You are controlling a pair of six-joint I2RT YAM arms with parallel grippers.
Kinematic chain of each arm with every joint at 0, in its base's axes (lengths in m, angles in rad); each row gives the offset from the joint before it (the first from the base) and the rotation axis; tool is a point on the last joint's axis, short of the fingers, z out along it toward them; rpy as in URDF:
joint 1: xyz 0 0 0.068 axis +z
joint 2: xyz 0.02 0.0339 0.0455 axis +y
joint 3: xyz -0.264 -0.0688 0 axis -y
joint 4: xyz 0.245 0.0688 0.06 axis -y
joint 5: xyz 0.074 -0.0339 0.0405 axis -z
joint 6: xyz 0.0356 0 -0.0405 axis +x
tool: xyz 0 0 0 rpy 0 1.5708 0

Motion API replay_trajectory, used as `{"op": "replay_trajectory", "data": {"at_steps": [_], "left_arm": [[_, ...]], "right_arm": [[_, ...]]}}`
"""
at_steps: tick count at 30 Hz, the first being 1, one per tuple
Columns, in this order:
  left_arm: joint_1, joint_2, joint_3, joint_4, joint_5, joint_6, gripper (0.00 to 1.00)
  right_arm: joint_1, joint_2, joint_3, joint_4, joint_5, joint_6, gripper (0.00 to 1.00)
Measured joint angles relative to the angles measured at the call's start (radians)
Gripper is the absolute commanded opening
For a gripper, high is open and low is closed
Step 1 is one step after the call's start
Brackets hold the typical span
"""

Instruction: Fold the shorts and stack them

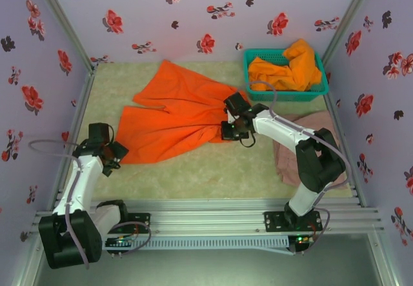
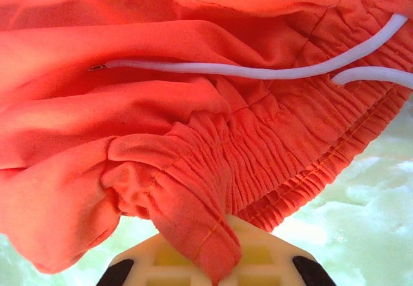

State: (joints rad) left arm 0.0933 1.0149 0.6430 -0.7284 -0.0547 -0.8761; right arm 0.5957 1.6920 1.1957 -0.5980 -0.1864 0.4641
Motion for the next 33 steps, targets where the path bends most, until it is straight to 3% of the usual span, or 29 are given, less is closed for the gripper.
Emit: {"op": "replay_trajectory", "data": {"at_steps": [20,23,29,33], "left_arm": [[0.001,0.197,-0.093,0.258,0.014,-0.147,0.54],[0.001,0.228,-0.093,0.286,0.014,-0.158,0.43],[0.002,0.254,-0.094,0.268,-0.008,-0.166,0.03],[0.001,0.249,-0.05,0.258,-0.001,-0.156,0.0]], "right_arm": [[0.0,-0.004,0.0,0.003,0.0,0.0,0.0],[0.0,-0.004,0.0,0.003,0.0,0.0,0.0],[0.0,-0.004,0.0,0.003,0.0,0.0,0.0],[0.0,-0.005,0.003,-0.003,0.007,-0.001,0.0]]}}
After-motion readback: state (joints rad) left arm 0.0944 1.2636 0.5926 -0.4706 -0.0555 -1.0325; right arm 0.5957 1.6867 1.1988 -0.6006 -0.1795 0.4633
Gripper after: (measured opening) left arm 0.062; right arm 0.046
